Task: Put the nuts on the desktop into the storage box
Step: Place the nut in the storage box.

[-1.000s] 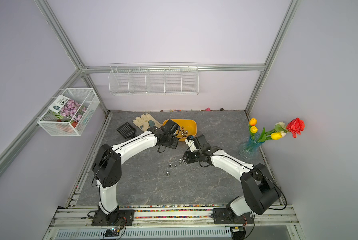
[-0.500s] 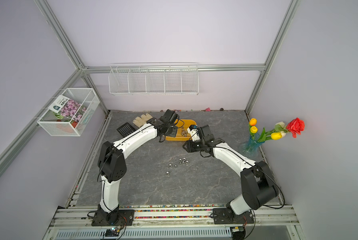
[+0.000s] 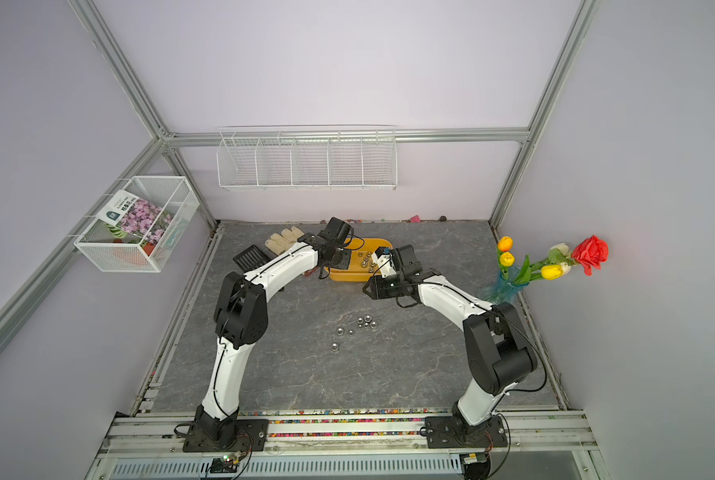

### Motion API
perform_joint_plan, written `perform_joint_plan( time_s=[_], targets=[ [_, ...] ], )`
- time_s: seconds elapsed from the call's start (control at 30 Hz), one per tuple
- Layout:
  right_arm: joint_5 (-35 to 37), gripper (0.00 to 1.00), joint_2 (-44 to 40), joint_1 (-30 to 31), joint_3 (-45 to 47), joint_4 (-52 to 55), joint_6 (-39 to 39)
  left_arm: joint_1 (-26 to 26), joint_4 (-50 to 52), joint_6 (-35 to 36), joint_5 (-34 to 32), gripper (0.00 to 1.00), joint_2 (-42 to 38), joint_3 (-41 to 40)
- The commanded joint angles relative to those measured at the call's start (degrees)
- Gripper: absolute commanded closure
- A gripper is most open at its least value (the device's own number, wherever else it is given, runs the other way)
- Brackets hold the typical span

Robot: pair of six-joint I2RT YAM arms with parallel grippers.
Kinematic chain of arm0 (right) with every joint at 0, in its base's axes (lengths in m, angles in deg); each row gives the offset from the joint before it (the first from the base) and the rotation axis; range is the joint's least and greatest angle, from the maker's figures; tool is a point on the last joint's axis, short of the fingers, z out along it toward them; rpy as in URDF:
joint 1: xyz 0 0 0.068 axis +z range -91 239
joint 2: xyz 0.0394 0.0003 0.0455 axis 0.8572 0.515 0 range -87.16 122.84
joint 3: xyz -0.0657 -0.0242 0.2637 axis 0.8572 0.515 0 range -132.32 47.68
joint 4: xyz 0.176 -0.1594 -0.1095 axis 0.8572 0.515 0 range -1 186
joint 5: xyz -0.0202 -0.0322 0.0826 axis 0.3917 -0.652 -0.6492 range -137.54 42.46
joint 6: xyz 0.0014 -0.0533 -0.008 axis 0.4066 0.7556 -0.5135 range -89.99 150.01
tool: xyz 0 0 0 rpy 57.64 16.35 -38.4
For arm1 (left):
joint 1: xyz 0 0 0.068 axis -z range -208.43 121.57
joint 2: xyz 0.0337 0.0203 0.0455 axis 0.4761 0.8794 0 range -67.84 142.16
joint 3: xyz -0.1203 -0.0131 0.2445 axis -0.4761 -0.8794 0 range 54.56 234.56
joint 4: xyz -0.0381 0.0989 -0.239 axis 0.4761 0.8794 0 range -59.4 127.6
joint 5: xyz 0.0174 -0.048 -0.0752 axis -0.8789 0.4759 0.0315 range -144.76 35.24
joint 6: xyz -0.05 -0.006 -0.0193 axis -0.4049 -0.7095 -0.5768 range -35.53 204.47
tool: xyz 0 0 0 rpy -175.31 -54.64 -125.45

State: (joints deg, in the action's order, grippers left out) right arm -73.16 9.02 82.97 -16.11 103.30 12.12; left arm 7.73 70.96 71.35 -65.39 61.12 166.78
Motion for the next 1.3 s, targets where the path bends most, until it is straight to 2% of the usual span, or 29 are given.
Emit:
perform_joint_plan(
  time_s=[0.0,0.3,0.53,0.9,1.27],
  targets=[
    [-0.9,0.58,0.8,-0.2,-0.9,-0.9,0.8,0.2,-1.2,0.6,1.0,0.88,-0.4,1.3],
    [-0.9,0.58,1.1,-0.2,-0.9,-0.7,0.7,0.2,-2.5,0.9,2.1,0.88,-2.9,-0.1],
    [-1.0,0.58,0.7,-0.2,-0.3,-0.5,0.1,0.4,-3.2,0.3,2.6,0.85,-7.9,-3.4],
    [2.4,0.58,-1.7,2.0,1.9,2.1,0.8,2.2,-2.5,-0.8,2.2,0.58,-18.8,-12.2],
    [4.6,0.58,-7.5,4.8,5.8,3.8,0.1,5.7,1.7,-3.3,1.3,0.47,-24.4,-21.4]
  ],
)
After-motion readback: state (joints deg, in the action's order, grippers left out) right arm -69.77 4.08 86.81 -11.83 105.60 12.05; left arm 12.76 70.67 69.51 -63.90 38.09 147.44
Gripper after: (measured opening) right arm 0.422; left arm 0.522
